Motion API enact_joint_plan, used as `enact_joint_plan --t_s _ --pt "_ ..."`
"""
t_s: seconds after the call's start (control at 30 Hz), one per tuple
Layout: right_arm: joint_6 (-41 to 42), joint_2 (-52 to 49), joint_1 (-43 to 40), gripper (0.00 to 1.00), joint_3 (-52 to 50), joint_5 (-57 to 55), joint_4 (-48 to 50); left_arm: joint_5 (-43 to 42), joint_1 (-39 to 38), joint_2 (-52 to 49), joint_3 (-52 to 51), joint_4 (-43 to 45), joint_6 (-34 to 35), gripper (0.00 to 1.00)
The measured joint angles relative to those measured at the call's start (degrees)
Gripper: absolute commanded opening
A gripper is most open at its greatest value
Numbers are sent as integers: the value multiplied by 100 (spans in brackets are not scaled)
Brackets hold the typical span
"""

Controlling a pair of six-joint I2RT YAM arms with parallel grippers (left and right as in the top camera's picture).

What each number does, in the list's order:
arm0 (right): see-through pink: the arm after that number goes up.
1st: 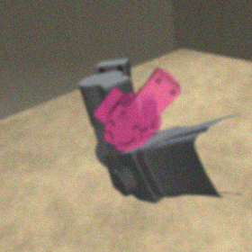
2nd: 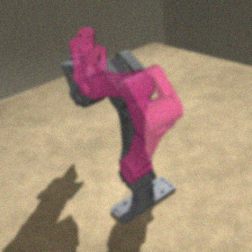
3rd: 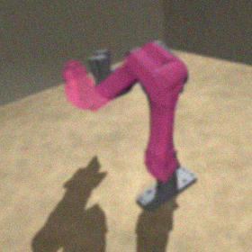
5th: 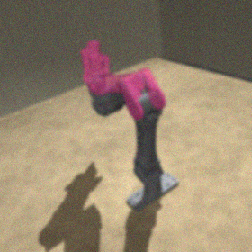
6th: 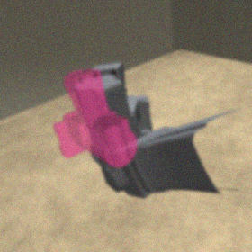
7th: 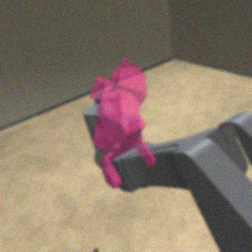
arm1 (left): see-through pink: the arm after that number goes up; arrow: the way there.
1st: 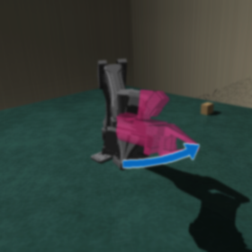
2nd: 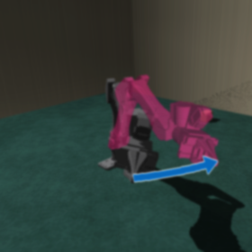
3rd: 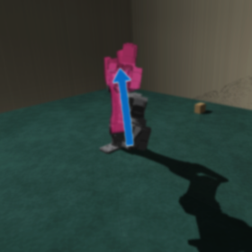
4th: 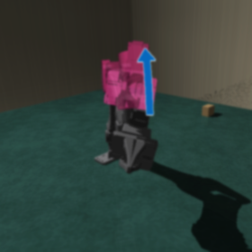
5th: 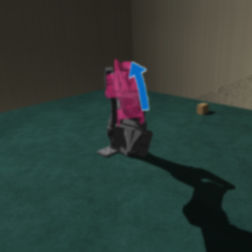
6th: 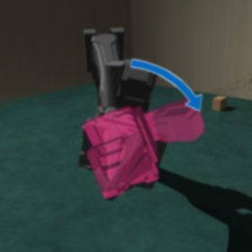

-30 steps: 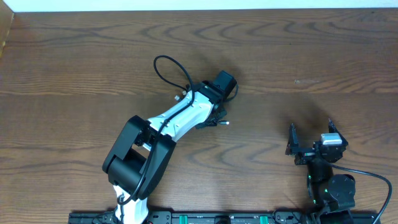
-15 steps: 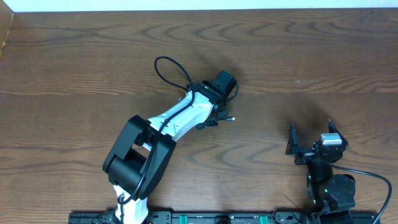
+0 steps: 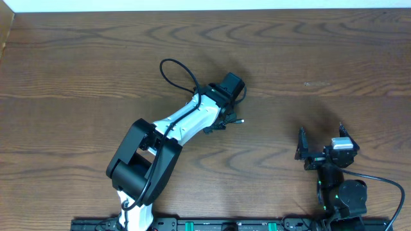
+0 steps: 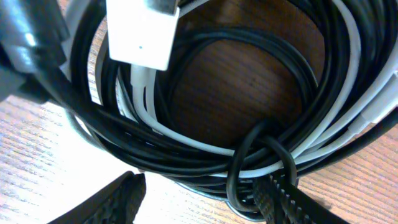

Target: Untangle cables

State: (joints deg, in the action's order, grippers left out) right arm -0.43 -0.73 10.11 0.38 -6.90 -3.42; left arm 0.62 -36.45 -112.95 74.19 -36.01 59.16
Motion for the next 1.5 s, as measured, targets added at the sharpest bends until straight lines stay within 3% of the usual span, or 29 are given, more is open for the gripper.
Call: enact_joint_plan --t_s 0.33,0.43,0.5,0.87,1.13,1.5 --pt "2 0 0 99 0 0 0 -76 -4 -9 2 81 28 36" --pt "2 0 0 99 0 0 0 -98 -11 -9 2 107 50 25" --pt "2 0 0 99 0 0 0 -127 -17 -9 2 133 59 8" --pt "2 0 0 99 0 0 0 -162 -15 44 2 -33 -22 7" --pt "2 0 -2 99 0 0 0 -247 133 649 -164 -240 -66 7" --pt "2 0 0 99 0 0 0 -1370 494 1298 -164 -208 -267 8"
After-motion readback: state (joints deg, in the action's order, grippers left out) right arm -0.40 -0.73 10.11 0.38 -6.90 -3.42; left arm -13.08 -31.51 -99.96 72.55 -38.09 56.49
